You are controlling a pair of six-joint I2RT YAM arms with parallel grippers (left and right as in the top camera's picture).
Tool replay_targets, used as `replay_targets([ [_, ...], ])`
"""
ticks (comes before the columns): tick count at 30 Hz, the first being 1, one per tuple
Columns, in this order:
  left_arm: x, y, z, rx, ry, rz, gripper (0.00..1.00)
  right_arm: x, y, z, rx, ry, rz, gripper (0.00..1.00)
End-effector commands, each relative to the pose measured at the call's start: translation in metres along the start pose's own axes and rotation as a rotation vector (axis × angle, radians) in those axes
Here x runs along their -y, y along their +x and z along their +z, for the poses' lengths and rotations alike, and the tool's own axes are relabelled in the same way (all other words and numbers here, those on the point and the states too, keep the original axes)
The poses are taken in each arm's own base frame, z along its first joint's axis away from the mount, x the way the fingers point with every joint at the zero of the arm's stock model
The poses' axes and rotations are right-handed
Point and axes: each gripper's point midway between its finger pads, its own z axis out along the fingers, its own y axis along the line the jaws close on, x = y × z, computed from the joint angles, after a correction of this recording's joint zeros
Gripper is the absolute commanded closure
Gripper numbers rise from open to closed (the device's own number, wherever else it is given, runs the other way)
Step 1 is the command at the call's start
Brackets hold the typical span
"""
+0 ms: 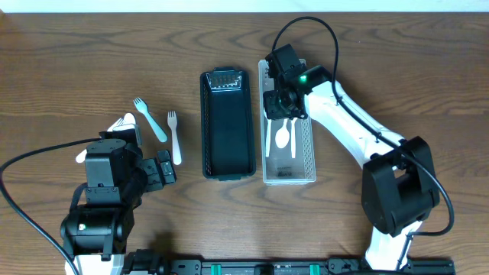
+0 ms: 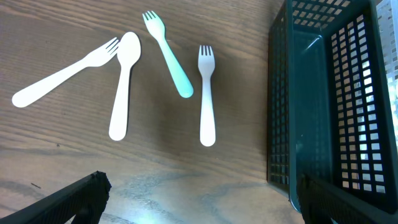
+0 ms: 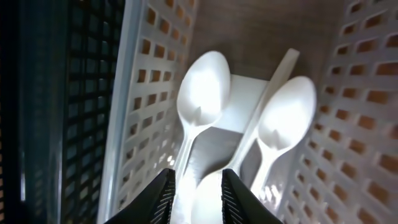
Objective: Pack container
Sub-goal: 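Carry the last spoon into the white basket and release, then move the left gripper over the white fork and grasp it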
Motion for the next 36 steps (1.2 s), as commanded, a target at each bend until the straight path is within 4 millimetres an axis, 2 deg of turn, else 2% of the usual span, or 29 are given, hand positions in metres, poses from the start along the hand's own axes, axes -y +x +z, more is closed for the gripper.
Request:
replay_targets([
  [1,-0.001,-0.007,-0.005,0.022,-0.006,-0.013,0.02,0.008,-0.044,-0.064,0.192,0.037,-0.036,0.69],
  [4,-0.001,-0.008,-0.009,0.017,-0.007,-0.053,0.02,0.03,-0.069,-0.116,0.319,0.059,0.016,0.56],
  [6,0.0,-0.01,-0.014,0.019,-0.006,-0.074,0.02,0.056,-0.078,-0.149,0.382,0.073,0.073,0.47],
  [7,0.001,-0.012,-0.017,0.02,-0.006,-0.076,0.02,0.073,-0.078,-0.161,0.398,0.088,0.106,0.41],
  [9,0.002,-0.017,-0.021,0.015,-0.007,-0.076,0.02,0.107,-0.07,-0.178,0.397,0.127,0.173,0.36],
  [13,0.004,-0.03,-0.025,-0.018,-0.015,-0.076,0.02,0.173,-0.038,-0.188,0.305,0.215,0.314,0.29],
  [17,0.008,-0.051,-0.016,-0.051,-0.023,-0.071,0.02,0.211,-0.01,-0.184,0.217,0.263,0.407,0.27],
  [20,0.012,-0.069,-0.001,-0.086,-0.03,-0.043,0.02,0.22,0.007,-0.174,0.159,0.271,0.434,0.27],
  [27,0.019,-0.109,0.051,-0.165,-0.043,0.007,0.02,0.211,0.045,-0.127,0.013,0.269,0.414,0.27],
  [31,0.018,-0.109,0.092,-0.234,-0.053,0.037,0.02,0.205,0.057,-0.109,-0.023,0.243,0.4,0.27],
  [36,0.014,-0.093,0.137,-0.322,-0.068,0.038,0.02,0.201,0.058,-0.105,-0.028,0.219,0.392,0.27],
])
